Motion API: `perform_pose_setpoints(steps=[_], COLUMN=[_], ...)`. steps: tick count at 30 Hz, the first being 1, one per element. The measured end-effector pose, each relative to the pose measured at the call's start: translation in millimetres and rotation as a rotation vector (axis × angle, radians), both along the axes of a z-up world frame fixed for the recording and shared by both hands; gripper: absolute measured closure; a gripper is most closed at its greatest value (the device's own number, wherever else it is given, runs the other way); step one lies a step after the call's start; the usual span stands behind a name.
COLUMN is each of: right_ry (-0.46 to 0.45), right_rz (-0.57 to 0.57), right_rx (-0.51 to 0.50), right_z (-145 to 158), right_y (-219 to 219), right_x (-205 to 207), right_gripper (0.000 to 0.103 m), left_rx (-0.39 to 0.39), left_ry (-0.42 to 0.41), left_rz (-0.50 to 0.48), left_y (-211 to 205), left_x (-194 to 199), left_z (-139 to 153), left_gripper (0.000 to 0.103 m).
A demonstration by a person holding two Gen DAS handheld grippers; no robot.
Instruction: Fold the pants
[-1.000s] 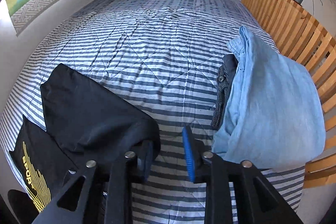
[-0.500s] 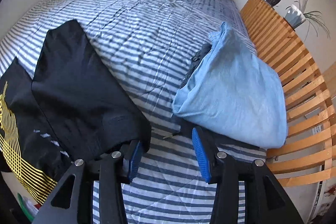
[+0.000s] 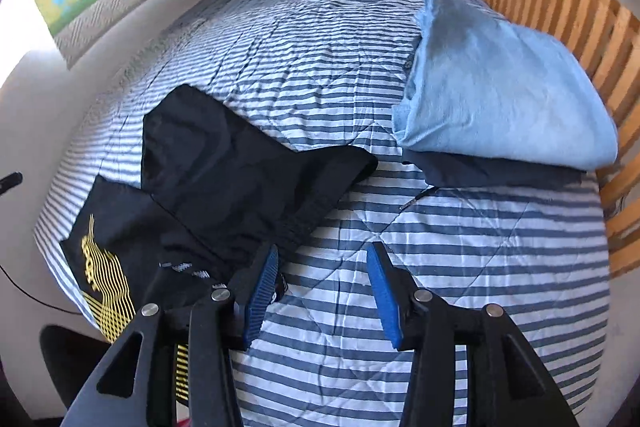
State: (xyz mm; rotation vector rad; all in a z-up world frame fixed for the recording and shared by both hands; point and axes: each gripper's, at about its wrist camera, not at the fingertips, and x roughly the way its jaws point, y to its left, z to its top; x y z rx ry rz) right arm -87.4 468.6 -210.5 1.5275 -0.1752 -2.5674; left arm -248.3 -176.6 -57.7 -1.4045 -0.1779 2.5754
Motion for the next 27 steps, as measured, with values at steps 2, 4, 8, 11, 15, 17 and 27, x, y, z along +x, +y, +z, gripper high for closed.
perform_pose_setpoints(steps=[2, 4, 8, 11, 15, 17, 27], right_ry=[0.000, 0.002, 0.010, 0.017, 0.007, -0.005, -0.066], right_rz=[-0.072, -0.120, -0.186, -0.204, -0.221, -0.234, -0.215], right_rx=[-0.021, -0.048, -0.071, -0.040, -0.006, -0.002, -0.101], right_z=[-7, -16, -37, -52, -72, -85, -107], right_y=[2, 3, -2, -12, -20, -17, -7], right_x=[-9, -19, -46, -66, -91, -99, -122], right_gripper=[0.057, 0.056, 0.052, 0.052, 0.052, 0.052, 0.052], left_rx=[0.012, 0.065, 0.059, 0.055, -0.003, -0.046, -0.072], left_ry=[-0.023, -0.058, -0.092, -0.131, -0.181, -0.209, -0.203], left_rz=[0.000, -0.015, -0.010, -0.033, -0.049, -0.041, 0.000], left_y=[3, 12, 32, 51, 78, 86, 102], left_x=[-45, -87, -166, -218, -266, -287, -324], left_z=[-11, -24, -55, -88, -135, -161, -209], left_gripper=[0.051, 0.047, 0.040, 0.033, 0.030, 0.030, 0.101])
